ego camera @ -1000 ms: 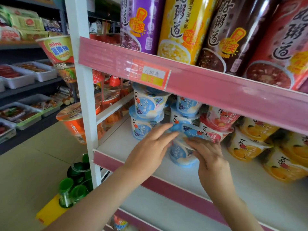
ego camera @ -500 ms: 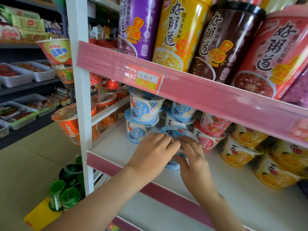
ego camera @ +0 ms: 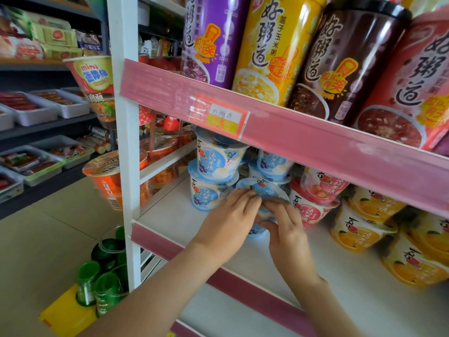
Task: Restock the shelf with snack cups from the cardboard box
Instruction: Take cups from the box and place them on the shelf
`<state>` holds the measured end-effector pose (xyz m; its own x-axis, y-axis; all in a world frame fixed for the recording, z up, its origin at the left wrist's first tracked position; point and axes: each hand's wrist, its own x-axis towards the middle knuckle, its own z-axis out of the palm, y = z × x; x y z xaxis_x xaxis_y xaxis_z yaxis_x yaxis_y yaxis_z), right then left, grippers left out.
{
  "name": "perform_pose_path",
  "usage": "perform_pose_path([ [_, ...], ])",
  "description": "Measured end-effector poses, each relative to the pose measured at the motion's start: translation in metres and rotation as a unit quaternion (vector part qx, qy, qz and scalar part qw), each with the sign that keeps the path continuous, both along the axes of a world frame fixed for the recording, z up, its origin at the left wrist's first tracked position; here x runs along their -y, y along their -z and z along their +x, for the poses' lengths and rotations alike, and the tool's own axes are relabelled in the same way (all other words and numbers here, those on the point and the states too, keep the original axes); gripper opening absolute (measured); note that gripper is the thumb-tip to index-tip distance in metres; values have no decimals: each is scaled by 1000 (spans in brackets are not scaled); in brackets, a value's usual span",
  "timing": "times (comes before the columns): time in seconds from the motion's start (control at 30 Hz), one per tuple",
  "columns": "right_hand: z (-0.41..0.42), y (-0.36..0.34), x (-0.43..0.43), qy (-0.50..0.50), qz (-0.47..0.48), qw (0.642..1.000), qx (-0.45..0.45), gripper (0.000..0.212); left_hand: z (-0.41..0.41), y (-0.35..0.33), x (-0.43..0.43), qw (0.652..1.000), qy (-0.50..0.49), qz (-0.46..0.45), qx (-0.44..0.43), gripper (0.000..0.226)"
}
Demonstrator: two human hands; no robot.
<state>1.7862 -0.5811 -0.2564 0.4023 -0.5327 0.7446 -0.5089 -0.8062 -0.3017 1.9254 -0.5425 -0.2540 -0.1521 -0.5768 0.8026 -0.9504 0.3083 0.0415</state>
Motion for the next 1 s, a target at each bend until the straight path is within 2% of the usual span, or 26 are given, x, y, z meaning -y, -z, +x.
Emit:
perform_pose_path([
  [0.1,-3,0,0,12,-10,1000,-17,38,8,0,0,999,31,33,-27,36],
  [0.23,-5,-4,-3,34,-18,999,11,24,11,-6,0,996,67,29,-56,22],
  [0.3,-6,-6,-4,37,-10,999,20,21,11,-6,-1,994,73,45,-71,27],
  [0.37,-6,-4,-2,28,10,1000,7,26,8,-4,-1,993,72,51,-79,30],
  [0.5,-9,1,6,14,18,999,-40,49,5,-2,1,989,90,44,-107,17],
  [0.6,-9,-1,-4,52,10,998,-34,53,9,-5,3,981,114,53,-148,15],
  [0.67,-4,-1,-13,107,-14,993,-48,51,10,-7,3,981,108,50,-154,24],
  [0.73,2,0,-15,145,-27,987,-58,52,9,-7,0,990,63,39,-123,16],
  [0.8,6,1,-14,153,-28,986,-51,52,4,-4,-2,994,15,47,-102,24],
  [0.87,7,4,-14,156,-41,986,-53,50,0,0,-5,995,2,52,-88,36],
  [1.0,8,8,-16,168,-51,983,-59,51,-6,-4,-8,999,-8,37,-34,31],
])
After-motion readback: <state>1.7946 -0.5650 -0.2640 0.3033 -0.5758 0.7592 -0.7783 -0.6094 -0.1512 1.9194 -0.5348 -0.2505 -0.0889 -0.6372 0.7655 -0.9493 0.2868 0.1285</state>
